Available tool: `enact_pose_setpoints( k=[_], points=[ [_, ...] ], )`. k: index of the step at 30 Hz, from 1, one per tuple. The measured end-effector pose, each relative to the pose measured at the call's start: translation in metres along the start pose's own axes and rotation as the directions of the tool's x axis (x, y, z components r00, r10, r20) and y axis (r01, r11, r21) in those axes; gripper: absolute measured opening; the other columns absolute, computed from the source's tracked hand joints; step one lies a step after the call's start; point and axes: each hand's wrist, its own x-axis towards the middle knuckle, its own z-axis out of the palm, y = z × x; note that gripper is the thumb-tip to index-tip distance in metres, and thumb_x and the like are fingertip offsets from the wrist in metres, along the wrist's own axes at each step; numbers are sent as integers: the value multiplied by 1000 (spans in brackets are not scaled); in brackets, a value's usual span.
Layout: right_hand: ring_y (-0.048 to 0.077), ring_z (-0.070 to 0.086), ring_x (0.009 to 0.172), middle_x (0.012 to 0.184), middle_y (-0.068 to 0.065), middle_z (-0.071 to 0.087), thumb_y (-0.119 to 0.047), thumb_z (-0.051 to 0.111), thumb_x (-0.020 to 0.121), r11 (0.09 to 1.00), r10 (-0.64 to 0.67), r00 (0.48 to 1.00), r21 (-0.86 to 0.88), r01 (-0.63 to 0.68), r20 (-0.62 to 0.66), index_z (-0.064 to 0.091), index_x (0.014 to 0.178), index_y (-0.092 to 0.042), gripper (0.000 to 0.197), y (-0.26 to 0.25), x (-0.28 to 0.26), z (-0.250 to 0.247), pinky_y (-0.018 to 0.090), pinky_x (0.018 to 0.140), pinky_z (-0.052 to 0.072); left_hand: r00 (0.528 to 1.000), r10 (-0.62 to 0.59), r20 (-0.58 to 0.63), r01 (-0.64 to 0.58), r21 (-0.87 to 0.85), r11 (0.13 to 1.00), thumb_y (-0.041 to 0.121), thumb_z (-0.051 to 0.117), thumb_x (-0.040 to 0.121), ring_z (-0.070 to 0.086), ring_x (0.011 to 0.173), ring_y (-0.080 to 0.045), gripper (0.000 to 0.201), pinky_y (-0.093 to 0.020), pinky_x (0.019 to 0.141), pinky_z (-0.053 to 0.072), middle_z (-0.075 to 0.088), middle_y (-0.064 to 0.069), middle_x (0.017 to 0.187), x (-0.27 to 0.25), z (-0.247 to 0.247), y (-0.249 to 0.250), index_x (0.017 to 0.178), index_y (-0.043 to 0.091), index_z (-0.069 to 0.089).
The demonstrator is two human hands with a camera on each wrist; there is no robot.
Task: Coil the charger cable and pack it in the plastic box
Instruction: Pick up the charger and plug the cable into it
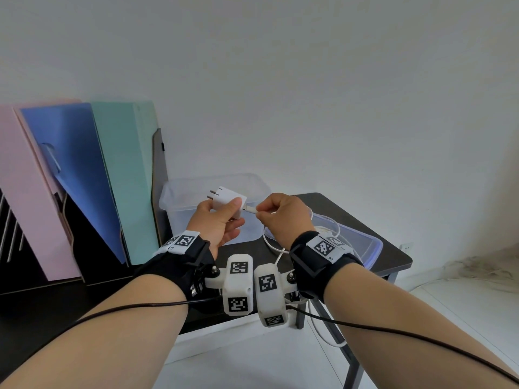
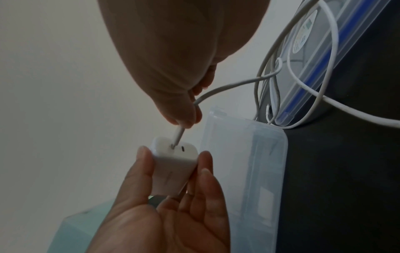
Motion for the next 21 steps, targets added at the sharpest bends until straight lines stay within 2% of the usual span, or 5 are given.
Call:
enact_pose_setpoints(
  k=[5,9,13,17,21],
  points=[
    [11,60,75,89,3,72,-10,63,83,1000,7,1000,-9,-7,5,71,90,-10,11,2,0,2,3,59,40,1000,24,-19,-22,94,995,35,68,81,70,86,-15,57,-25,60,53,68,-7,103,-1,2,1,128,14,43],
    [12,60,76,83,1,68,-10,64,83,1000,29,999,2,-29,21,72,89,-10,10,3,1,2,12,65,45,999,22,-27,-19,136,991,36,68,81,70,89,-15,57,-28,65,54,68,-7,106,0,4,2,127,15,42],
    [12,59,75,82,-1,67,-8,64,82,999,39,999,7,-39,7,72,88,-10,10,3,5,0,9,61,43,1000,-9,0,9,115,993,33,68,81,70,92,-17,54,-30,70,55,68,-7,106,1,5,3,125,16,41],
    [12,59,74,77,-5,64,-7,64,81,999,37,999,11,-37,10,71,87,-10,10,5,8,-1,11,62,44,1000,-21,9,20,133,991,36,67,81,70,92,-15,55,-32,75,54,69,-6,107,3,6,3,126,17,42],
    [8,56,69,79,-5,63,-9,62,83,1000,-14,1000,-27,15,19,69,95,-15,15,6,6,-2,-4,53,38,1000,-19,6,18,83,996,32,67,83,70,89,-18,52,-32,79,54,68,-7,102,3,7,6,126,16,43]
  ],
)
